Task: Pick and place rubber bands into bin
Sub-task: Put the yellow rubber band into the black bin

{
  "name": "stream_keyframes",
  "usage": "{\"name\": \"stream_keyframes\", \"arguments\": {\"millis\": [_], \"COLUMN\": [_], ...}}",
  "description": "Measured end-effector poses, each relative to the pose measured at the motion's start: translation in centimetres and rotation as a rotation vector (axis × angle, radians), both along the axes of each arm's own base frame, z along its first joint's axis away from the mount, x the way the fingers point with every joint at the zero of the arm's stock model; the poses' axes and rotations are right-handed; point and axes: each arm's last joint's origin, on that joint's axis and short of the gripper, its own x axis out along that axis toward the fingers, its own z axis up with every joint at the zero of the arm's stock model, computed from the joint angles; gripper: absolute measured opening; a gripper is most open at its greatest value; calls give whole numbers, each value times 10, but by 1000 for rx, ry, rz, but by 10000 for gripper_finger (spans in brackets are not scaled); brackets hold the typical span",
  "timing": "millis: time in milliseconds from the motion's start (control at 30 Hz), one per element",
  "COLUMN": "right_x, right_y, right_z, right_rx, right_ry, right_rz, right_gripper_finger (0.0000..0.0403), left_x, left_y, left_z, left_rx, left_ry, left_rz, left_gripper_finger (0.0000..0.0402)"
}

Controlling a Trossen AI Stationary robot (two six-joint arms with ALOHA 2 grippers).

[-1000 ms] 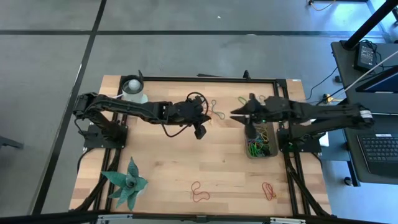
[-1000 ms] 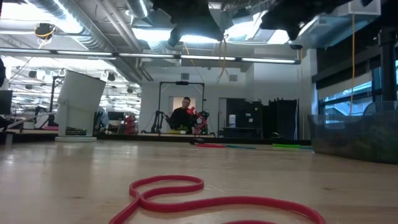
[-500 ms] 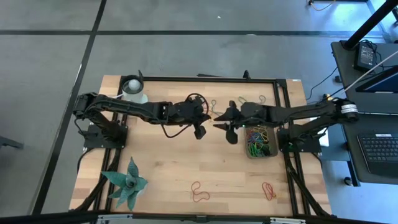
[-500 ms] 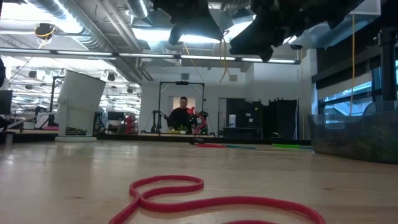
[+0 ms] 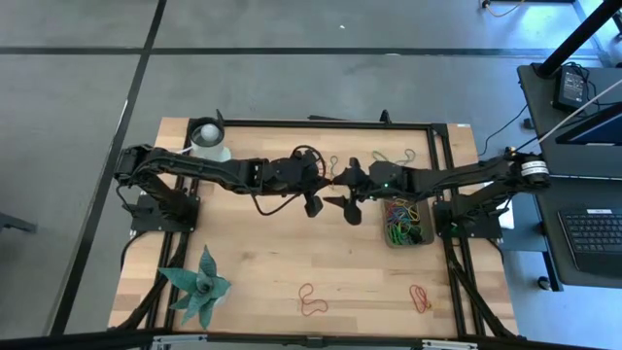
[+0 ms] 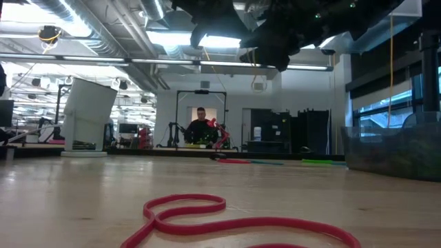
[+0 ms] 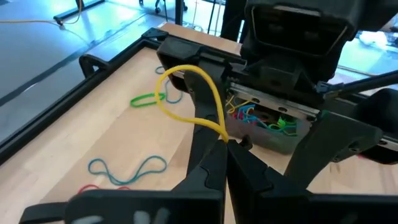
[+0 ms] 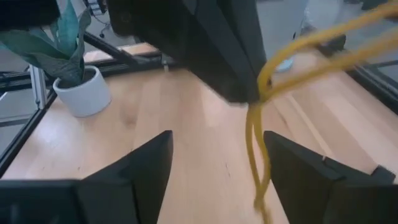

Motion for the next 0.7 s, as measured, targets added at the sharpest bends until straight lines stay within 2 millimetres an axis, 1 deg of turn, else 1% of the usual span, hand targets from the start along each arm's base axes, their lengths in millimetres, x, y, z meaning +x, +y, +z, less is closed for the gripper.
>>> {"name": "stream_keyframes", "arguments": {"millis": [67, 167, 267, 433, 467, 600, 700], "right_x": [0, 1, 1, 1, 1, 1, 1], "right_y": [0, 0, 0, 0, 0, 0, 0], "right_z": [0, 1, 1, 1, 1, 1, 1], "right_rx": [-7, -7, -12, -7, -11, -5, -6], "right_ry": [-5, -13, -13, -12, -11, -11, -11], "right_rz": [2, 2, 4, 2, 4, 1, 2], "right_gripper_finger": [228, 185, 129, 20, 12, 16, 7], "left_x": [0, 0, 0, 0, 0, 0, 0], "left_y": [0, 0, 0, 0, 0, 0, 0], "left_z": [0, 0, 0, 0, 0, 0, 0], "left_rx": [6, 7, 7, 6, 4, 9, 10], "left_ry": [3, 3, 3, 3, 2, 6, 7], "left_rz": [-4, -4, -3, -2, -2, 4, 5], "left_gripper_finger": [2, 2, 2, 2, 2, 5, 22]}}
